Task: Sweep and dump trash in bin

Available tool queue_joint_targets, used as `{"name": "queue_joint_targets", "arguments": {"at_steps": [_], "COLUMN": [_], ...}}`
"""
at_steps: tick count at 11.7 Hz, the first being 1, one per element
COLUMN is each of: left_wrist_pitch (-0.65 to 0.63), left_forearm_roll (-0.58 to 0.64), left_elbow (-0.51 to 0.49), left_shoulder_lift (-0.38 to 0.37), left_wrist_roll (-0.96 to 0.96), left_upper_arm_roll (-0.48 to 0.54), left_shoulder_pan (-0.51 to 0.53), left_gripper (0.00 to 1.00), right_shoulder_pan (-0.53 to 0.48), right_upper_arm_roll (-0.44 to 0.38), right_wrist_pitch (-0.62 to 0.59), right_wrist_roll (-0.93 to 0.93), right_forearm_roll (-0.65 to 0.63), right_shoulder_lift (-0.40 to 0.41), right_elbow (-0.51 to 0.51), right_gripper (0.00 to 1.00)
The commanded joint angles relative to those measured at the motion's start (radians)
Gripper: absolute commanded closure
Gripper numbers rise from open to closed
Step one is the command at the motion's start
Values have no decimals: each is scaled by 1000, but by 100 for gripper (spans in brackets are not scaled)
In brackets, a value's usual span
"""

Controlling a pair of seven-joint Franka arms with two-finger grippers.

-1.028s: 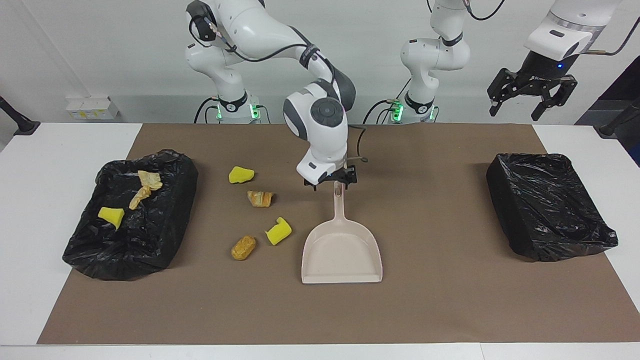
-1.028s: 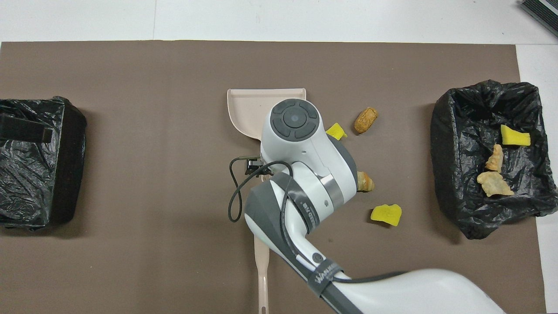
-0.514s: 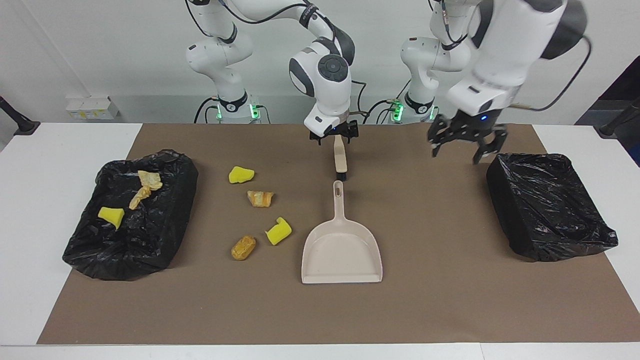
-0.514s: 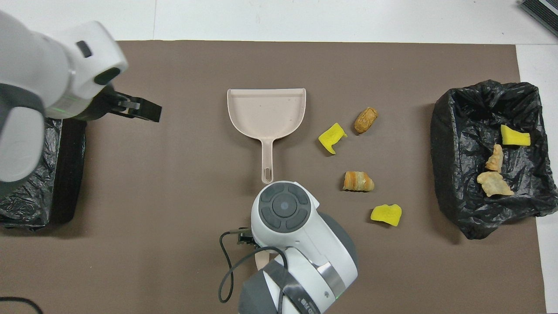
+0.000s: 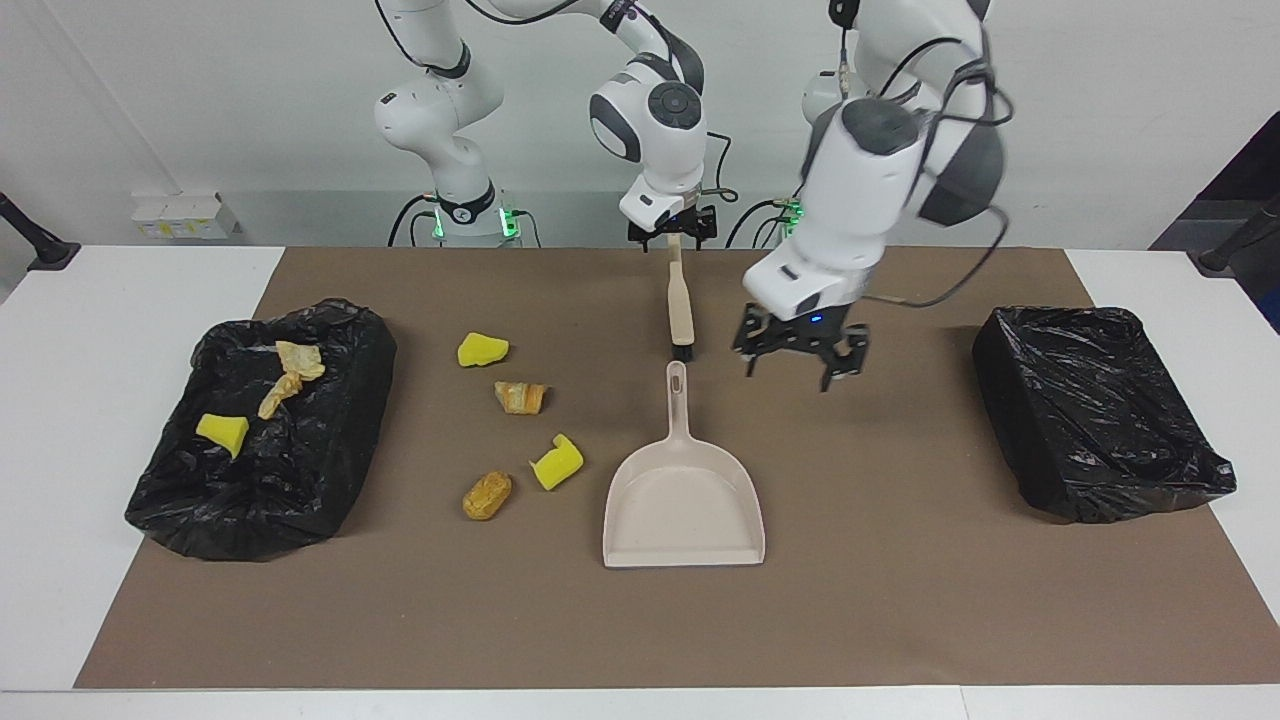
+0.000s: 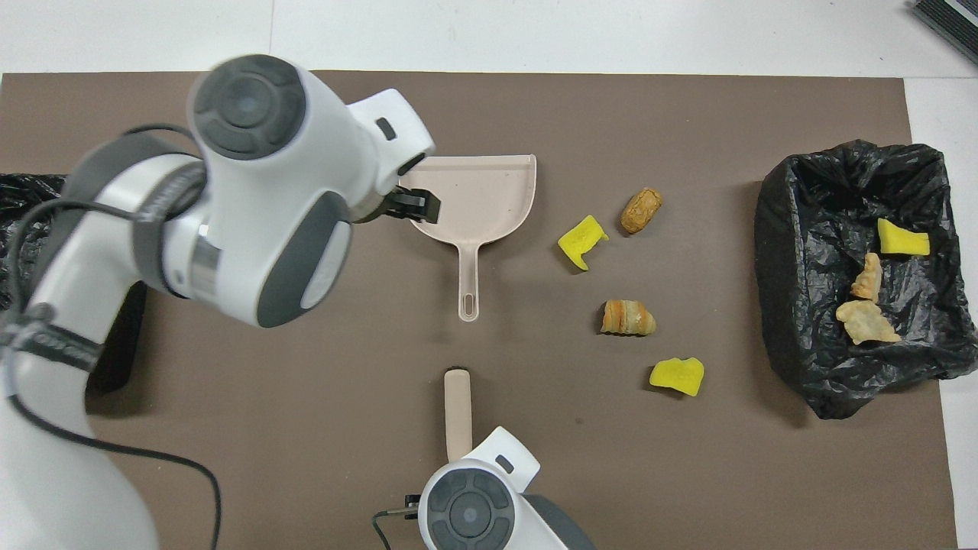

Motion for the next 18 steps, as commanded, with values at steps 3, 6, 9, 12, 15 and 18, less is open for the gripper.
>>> {"name": "queue_joint_targets", "arguments": {"at_steps": [3, 6, 9, 12, 15, 18], "left_wrist_pitch": [164, 264, 260, 264, 272, 255], "left_forearm_roll": [37, 37, 37, 64, 108, 108], "left_elbow": [-141, -187, -239, -228, -219, -222], "left_shoulder_lift": [36, 91, 80, 80, 80, 39], "left_wrist_roll": [-121, -233, -237, -239, -236, -164], "left_upper_arm_roll": [14, 15, 14, 26, 26, 28], "left_shoulder_pan": [-81, -149, -152, -157, -147, -128], "left_gripper": [0, 0, 22, 55, 96, 100], "right_shoulder_pan": [13, 15, 13, -19, -127, -258], "right_upper_arm_roll": [-1, -1, -1, -5, -10, -13], "right_wrist_pitch": [84, 84, 78, 49, -116, -256], "right_wrist_roll": [31, 54, 70, 71, 65, 82], "right_forearm_roll": [21, 22, 22, 21, 19, -4], "right_shoulder_lift": [16, 33, 48, 32, -72, -116], "right_elbow": [-57, -56, -44, 10, 21, 36], "right_gripper": [26, 36, 83, 100, 100, 100]}}
